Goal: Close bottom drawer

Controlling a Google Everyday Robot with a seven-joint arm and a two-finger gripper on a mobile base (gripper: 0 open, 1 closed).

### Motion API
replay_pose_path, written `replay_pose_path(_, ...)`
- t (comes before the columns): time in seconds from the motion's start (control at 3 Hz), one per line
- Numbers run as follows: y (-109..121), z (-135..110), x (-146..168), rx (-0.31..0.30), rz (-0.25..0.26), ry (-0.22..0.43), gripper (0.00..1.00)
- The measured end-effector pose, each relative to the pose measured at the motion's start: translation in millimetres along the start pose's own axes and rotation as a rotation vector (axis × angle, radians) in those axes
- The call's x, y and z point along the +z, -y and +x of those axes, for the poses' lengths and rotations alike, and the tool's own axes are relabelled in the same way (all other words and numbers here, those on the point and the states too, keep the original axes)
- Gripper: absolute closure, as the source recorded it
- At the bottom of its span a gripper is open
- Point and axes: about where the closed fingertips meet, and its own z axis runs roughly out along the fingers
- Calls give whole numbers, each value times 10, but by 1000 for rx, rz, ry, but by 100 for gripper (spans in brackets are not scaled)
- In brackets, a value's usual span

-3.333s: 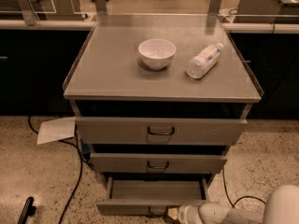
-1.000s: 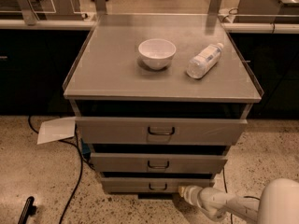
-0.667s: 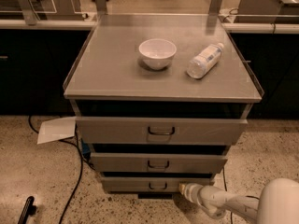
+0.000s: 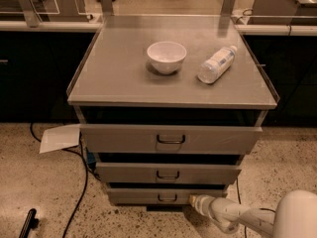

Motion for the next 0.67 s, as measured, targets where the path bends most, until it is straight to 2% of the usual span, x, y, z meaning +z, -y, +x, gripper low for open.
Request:
replay_pose_path(0.33, 16, -17, -10, -12, -4, -13, 100)
replay_pose_path(0.67, 153, -45, -216, -18, -4, -68, 100)
